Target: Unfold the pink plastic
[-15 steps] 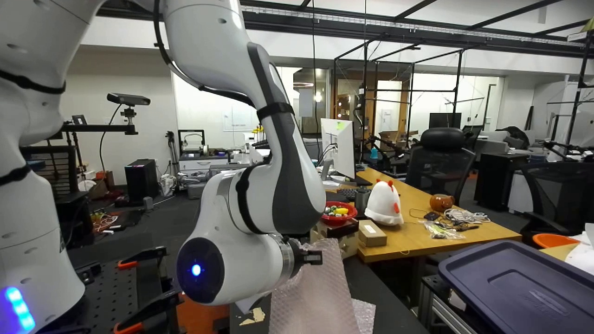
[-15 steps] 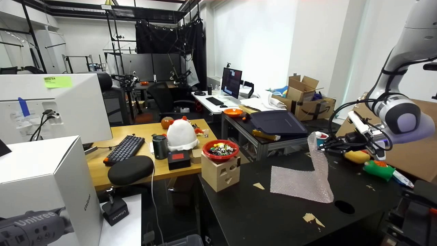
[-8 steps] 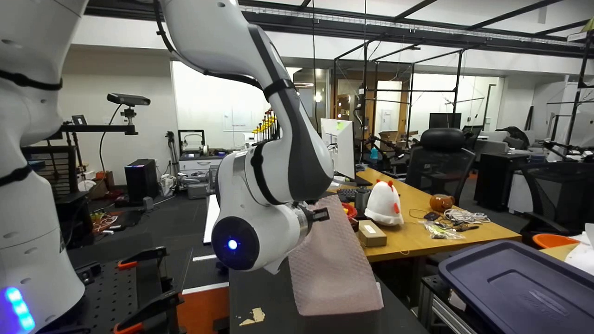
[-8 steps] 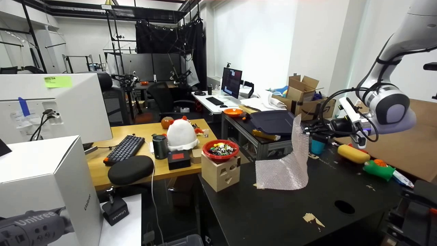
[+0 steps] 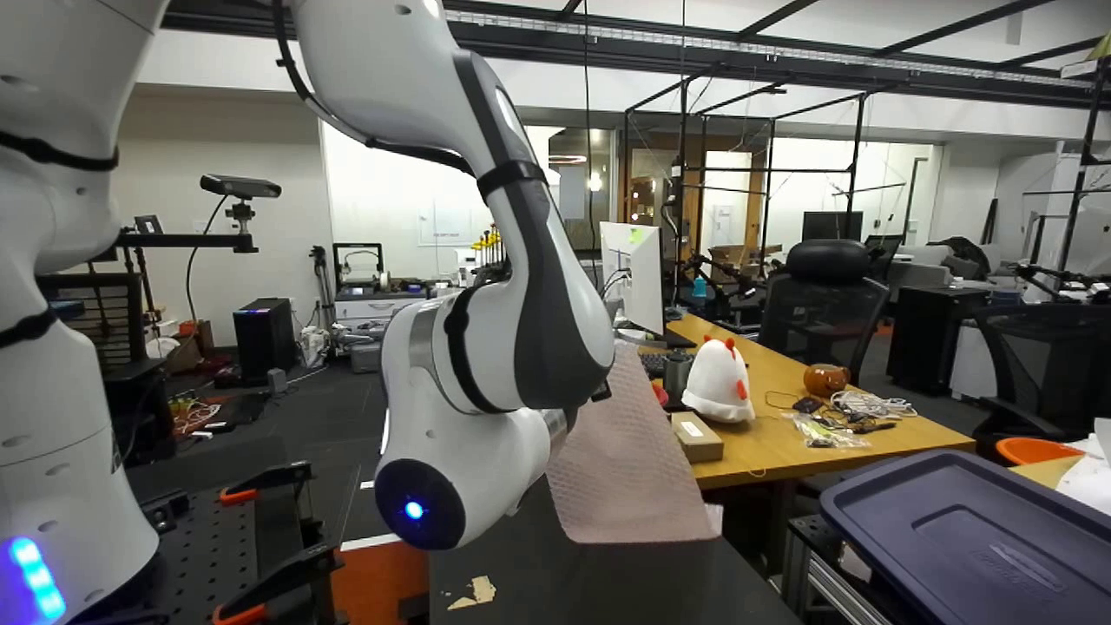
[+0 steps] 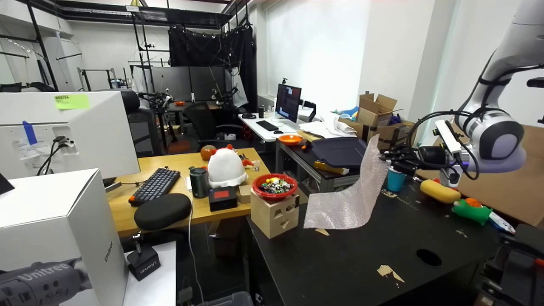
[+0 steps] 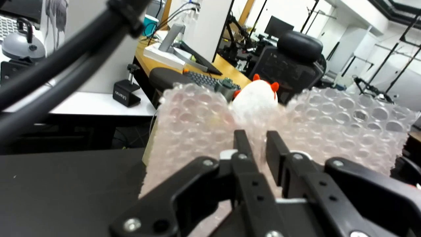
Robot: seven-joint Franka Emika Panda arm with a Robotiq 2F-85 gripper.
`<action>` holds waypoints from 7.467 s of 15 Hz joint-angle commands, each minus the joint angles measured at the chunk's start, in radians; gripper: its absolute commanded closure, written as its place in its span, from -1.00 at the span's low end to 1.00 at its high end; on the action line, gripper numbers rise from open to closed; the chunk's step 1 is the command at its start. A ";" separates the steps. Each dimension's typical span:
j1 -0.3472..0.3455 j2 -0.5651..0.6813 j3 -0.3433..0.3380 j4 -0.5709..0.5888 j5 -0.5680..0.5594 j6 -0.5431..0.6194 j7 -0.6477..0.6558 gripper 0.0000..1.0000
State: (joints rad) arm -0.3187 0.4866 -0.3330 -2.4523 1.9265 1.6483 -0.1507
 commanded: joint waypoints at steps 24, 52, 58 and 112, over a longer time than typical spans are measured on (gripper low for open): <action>0.333 -0.183 0.203 0.164 -0.654 1.004 0.630 -1.00; 0.311 -0.168 0.221 0.163 -0.657 0.993 0.614 -1.00; 0.316 -0.168 0.234 0.182 -0.683 0.967 0.609 -1.00; 0.517 0.807 0.244 1.026 -0.584 1.503 1.211 -1.00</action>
State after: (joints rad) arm 0.1721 1.2488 -0.0605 -1.4777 1.3573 3.1313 1.0068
